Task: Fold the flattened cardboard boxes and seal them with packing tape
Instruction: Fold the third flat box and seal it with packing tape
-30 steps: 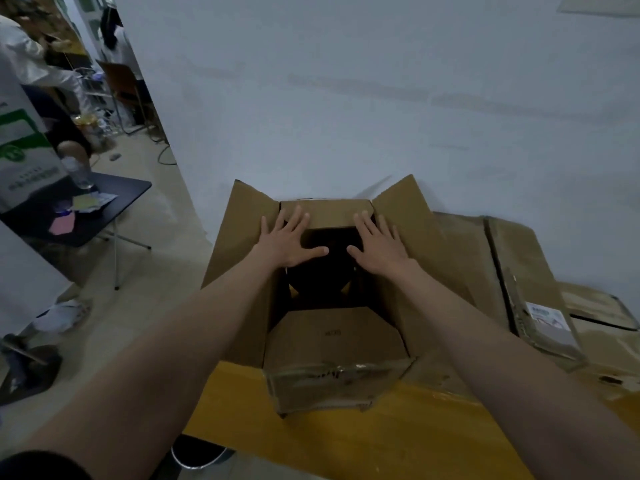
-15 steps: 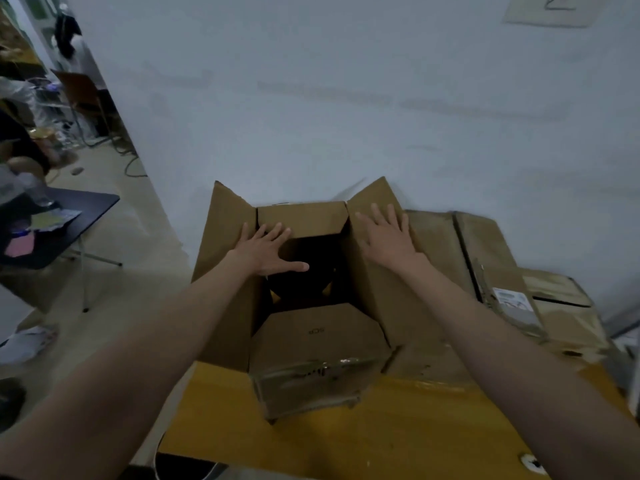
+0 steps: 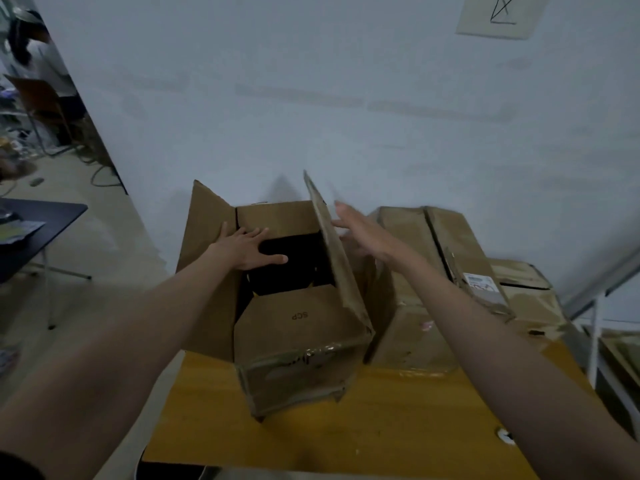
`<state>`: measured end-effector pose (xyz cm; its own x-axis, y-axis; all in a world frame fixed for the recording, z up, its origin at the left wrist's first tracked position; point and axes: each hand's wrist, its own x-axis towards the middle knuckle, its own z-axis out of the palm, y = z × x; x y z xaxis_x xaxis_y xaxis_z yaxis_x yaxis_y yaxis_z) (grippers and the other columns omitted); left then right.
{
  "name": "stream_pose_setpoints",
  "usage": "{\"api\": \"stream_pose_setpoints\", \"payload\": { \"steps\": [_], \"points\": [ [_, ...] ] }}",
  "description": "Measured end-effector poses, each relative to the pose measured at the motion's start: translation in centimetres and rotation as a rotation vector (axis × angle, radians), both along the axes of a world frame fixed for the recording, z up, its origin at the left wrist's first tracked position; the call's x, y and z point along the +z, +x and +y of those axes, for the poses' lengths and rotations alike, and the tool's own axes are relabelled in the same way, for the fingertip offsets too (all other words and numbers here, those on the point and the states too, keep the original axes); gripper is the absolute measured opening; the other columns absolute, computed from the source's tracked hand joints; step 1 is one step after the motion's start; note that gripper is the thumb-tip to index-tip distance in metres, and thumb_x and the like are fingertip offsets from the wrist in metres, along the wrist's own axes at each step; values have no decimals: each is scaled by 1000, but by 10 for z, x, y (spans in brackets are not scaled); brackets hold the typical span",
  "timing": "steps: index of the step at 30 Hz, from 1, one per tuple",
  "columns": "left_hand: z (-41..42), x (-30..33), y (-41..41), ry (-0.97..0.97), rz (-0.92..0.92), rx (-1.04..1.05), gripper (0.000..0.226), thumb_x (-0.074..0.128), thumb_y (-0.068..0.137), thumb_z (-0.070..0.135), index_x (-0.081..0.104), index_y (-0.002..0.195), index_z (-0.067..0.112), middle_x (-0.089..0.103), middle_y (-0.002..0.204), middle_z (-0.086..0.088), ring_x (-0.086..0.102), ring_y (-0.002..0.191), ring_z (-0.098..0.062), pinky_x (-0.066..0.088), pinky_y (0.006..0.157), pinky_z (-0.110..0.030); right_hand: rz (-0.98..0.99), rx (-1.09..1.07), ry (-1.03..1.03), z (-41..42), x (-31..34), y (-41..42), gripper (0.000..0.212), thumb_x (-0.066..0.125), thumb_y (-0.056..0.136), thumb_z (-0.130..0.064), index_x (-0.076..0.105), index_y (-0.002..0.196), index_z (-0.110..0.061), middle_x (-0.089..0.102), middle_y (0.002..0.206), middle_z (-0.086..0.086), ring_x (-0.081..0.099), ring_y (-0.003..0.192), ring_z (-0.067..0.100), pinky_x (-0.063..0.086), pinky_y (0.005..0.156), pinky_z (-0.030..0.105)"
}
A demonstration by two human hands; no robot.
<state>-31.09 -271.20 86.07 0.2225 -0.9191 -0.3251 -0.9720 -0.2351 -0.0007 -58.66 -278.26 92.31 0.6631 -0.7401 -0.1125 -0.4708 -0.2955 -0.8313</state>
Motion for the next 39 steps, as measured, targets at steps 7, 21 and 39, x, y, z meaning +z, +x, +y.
{"api": "stream_pose_setpoints", "payload": {
  "steps": [7,21,39],
  "points": [
    [0,-4,2,22,-47,1,79,6,93,76,-2,159,33,6,167,5,5,154,-26,-12,119,-59,415,137,-289,9,-63,46,60,22,103,-60,18,157,-35,7,167,-3,-1,154,21,9,121,60],
    [43,44,-8,-189,-296,279,75,44,98,32,4,158,12,-8,165,-19,-12,148,-50,-5,115,-69,493,70,-497,8,-109,27,71,18,98,-68,5,159,-34,-5,167,-6,-14,153,20,8,123,55],
    [15,17,-86,-153,186,121,74,35,103,47,-2,159,18,42,153,-13,44,136,-33,33,114,-44,372,25,-454,9,-108,22,73,34,97,-66,21,157,-27,9,167,-4,-3,153,17,23,120,53]
  ]
}}
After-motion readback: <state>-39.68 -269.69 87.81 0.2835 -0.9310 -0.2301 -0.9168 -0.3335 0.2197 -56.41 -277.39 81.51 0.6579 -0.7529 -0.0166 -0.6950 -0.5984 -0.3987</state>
